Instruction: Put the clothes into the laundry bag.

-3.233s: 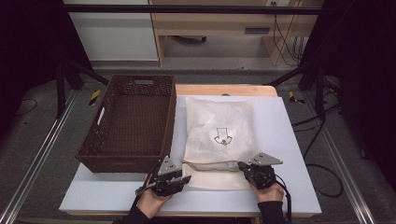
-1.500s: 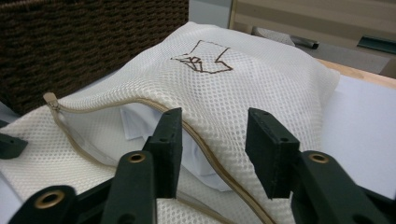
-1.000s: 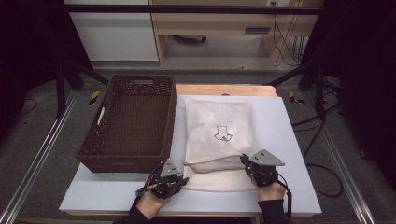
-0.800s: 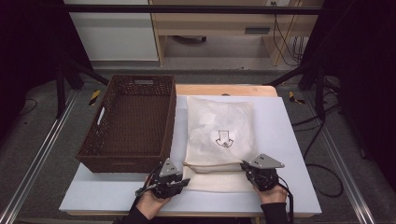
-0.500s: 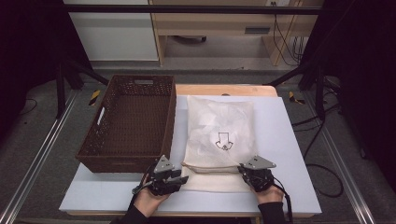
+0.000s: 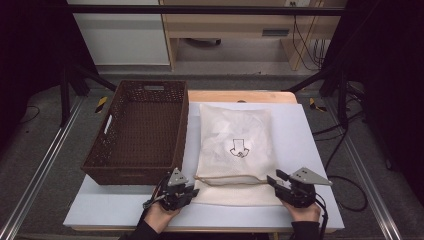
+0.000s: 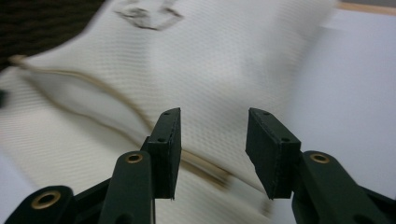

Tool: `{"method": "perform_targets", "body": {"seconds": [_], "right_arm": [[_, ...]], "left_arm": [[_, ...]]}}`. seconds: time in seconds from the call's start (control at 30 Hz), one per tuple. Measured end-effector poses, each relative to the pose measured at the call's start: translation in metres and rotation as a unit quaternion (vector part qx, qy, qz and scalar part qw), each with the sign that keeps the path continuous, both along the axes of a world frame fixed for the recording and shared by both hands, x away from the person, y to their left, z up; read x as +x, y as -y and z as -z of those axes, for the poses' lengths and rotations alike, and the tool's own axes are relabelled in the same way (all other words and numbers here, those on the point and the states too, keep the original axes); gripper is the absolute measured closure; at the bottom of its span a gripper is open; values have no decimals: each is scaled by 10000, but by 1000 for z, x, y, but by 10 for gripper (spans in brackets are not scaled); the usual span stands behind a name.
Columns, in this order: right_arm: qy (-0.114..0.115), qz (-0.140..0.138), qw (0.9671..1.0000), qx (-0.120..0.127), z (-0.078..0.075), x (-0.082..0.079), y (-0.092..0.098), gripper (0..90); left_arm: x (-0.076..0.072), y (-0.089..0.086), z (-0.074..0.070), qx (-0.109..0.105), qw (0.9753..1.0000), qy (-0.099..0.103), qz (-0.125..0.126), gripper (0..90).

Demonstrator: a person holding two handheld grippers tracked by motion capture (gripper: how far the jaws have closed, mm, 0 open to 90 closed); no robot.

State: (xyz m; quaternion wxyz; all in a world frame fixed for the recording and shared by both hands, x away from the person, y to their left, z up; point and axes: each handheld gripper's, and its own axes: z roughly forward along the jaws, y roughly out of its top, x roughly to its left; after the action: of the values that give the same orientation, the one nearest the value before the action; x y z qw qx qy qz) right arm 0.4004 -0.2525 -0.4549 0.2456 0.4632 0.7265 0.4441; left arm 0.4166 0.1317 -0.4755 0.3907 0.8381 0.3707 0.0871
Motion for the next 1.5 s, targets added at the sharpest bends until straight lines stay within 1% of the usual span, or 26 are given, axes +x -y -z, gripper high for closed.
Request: {"method": "perform_targets", "body": {"seconds": [0.07,0.13,0.2,0.23,0.33,0.37,0.43,0.5,0.57,0.6,0.7,0.73,0.8,0.87,0.9,0.97,1.0,1.03,1.07,1.1,1.17,1.23,1.27,1.33,1.43,1.5], "right_arm": [[-193,354,9991,-88,7,3,11,536],[-420,576,9973,-183,16,8,19,529],[-616,614,9960,-181,23,11,22,534],[-646,616,9958,-204,25,13,21,546],[-896,476,9948,-105,28,17,19,613],[-1067,410,9934,4,30,19,18,617],[-1092,455,9930,57,31,20,16,639],[-1154,414,9924,137,31,21,17,715],[-1241,464,9910,186,30,21,16,770],[-1247,437,9911,170,30,21,16,804],[-1169,384,9924,39,27,20,18,832],[-1140,403,9927,-21,26,20,18,834],[-1052,454,9933,-129,23,20,20,834],[-1048,482,9931,-233,24,20,18,830],[-1053,475,9930,-255,24,20,18,821],[-987,440,9939,-238,25,20,19,779],[-962,466,9941,-177,25,19,20,747],[-864,466,9950,-194,25,19,22,727],[-814,481,9954,-172,23,18,23,697],[-697,509,9962,-134,21,17,25,661],[-534,469,9975,41,16,15,27,622],[-347,424,9984,120,10,13,25,579],[-246,394,9989,118,7,12,23,567],[-151,298,9993,175,1,11,17,532],[-7,122,9997,207,-9,10,4,502],[98,-23,9998,171,-15,11,-5,487]], "left_arm": [[0,-1,1,-41,10000,30,4,730],[0,-2,1,-74,9999,63,-30,688],[0,-2,1,-57,9999,105,-38,667],[1,-2,1,-55,9999,103,-45,657],[1,-3,1,-34,9999,90,-61,663],[0,-2,1,0,9999,97,-59,674],[-1,-1,1,64,9999,105,-52,704],[-2,2,2,183,9997,178,-61,733],[-3,3,2,253,9995,182,-55,760],[-3,3,2,259,9995,178,-56,771],[-4,3,1,224,9996,164,-103,797],[-5,4,1,170,9997,148,-104,799],[-8,7,1,244,9995,212,-59,799],[-10,11,3,384,9988,306,-96,798],[-10,11,4,399,9986,331,-102,795],[-10,10,4,396,9985,354,-107,778],[-10,9,4,363,9986,356,-111,767],[-9,9,5,332,9988,341,-104,762],[-9,8,5,317,9989,347,-72,756],[-9,8,5,296,9989,366,-35,744],[-9,7,6,265,9990,374,2,728],[-10,8,7,281,9987,416,47,699],[-11,9,7,296,9985,453,38,697],[-12,9,7,323,9983,490,34,696],[-11,8,7,297,9985,452,34,708],[-11,9,7,315,9985,439,22,720]]}}
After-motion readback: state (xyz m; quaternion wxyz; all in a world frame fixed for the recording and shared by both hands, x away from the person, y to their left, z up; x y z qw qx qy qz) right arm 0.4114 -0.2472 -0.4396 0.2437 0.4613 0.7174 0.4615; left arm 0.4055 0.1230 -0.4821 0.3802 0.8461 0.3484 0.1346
